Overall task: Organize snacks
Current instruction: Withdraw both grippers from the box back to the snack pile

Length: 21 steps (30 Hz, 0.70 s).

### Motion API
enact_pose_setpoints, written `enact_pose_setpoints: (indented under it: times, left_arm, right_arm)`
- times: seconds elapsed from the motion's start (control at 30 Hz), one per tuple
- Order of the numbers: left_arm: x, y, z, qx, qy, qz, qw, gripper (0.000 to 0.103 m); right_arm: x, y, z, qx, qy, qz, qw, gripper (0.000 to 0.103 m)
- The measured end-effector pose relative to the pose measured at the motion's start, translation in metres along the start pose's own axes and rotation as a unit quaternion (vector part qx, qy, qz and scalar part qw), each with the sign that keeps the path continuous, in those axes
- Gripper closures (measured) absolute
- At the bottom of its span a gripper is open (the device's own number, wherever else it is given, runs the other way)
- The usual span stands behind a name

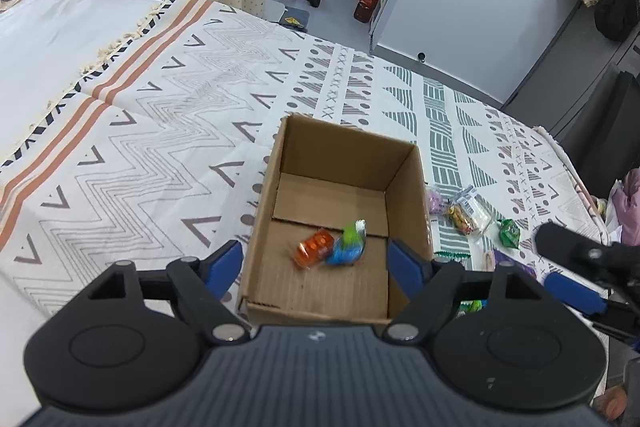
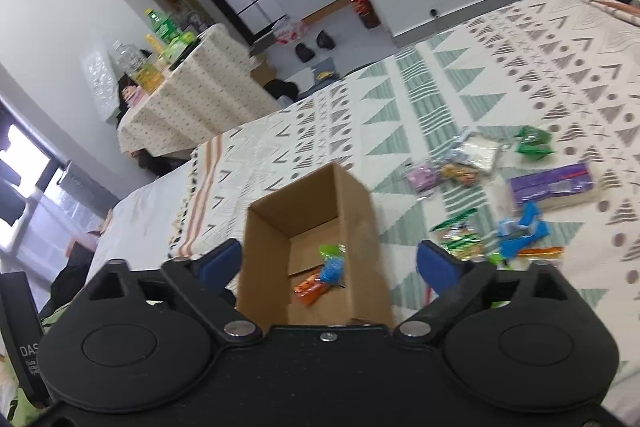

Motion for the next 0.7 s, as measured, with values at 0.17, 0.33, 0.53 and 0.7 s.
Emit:
enact_pose_setpoints:
  times: [0.17,0.33,0.53,0.7]
  left_arm:
    - [0.004,-0.007,-0.011,-0.006,-0.003,-0.003,1.0,0.014]
    - [0.005,-0.015,-0.028,-0.02,-0.01,-0.013,0.9997,0.0]
    - [0.007,-0.02,-0.051,-0.037,-0.008,-0.017,0.9991,0.0]
    - [0.009,-0.026,-0.075,-0.057,-0.029,-0.021,0.9977,0.0]
  right_arm:
    - [0.011,-0.005,-0.02,0.006,-0.016,-0.008,1.0,0.0]
    - [0.021,-0.007,-0.043,0.009,-0.053,-0.022,0.998,0.0]
    - [0.037,-0.007,-0.063,0.032,-0.065,-0.044,0.996,0.0]
    - [0.046,-0.005,-0.076,0.053,-0.08,-0.051,0.994,0.0]
Point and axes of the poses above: each gripper's, at about its wrist camera, not at the fingertips, and x roughly against the way its jaws point, z to its left, y to its top, the point moved 7 cm from there along -x, roughly the way its jaws point, and after that the axes turned 5 degrees about -x, right-handed, at the moved point
